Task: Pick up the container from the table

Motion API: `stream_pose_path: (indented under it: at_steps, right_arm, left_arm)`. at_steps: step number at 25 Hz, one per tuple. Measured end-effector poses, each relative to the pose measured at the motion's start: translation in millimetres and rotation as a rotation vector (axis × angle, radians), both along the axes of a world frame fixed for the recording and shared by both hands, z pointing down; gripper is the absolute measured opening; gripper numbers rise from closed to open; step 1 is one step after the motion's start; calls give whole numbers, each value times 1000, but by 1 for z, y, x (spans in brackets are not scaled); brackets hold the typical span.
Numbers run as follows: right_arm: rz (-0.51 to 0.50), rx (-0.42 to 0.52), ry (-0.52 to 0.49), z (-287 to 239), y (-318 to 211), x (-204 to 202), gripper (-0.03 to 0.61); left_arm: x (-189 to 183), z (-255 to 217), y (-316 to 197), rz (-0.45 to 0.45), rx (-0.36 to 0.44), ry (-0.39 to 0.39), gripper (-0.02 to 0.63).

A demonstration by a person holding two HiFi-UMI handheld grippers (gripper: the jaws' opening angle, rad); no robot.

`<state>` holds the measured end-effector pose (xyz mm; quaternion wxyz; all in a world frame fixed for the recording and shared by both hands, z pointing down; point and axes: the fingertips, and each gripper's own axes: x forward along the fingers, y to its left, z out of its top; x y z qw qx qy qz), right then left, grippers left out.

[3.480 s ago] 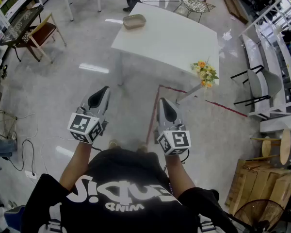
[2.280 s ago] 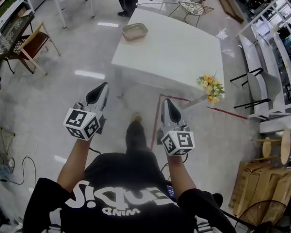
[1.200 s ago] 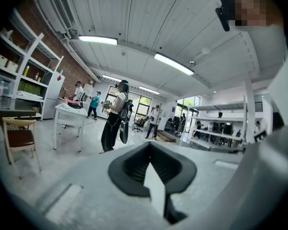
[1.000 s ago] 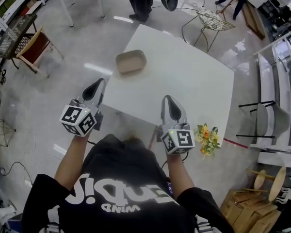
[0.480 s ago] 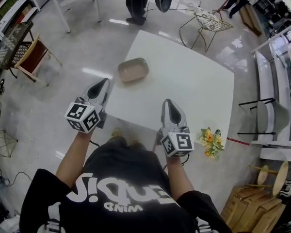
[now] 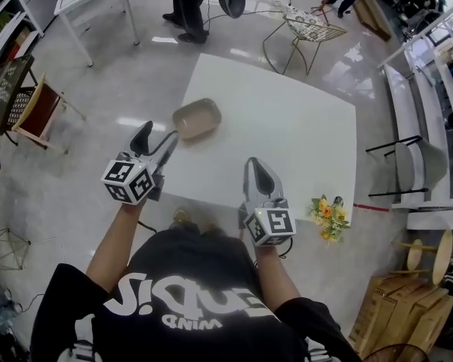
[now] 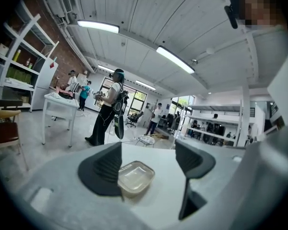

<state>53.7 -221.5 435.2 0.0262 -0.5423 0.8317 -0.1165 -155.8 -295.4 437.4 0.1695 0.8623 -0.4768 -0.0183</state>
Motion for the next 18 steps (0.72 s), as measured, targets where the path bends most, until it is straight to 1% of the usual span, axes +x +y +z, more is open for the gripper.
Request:
stream_pose_path:
  at_steps: [1,3,9,14,18]
  right_arm:
    - [5,-3,-1,0,-2,1,-2]
    - [14,-10,-1,2,-5,3,-2]
    - [25,-30,-1,9,-14,4,-2]
    - [25,-46,3,12,-22,4,-2]
    - [32,-67,10,18,-26,5,-2]
  left_arm:
    - [0,3,-5,-1,-7,-1,358]
    - [0,10,-14,-3,-22,2,370]
    - [-4,45,-43,-3,-103,15,364]
    - [-7,86,-71,7,-204,23,345]
    - [-9,122,-86,17,-274,8,337]
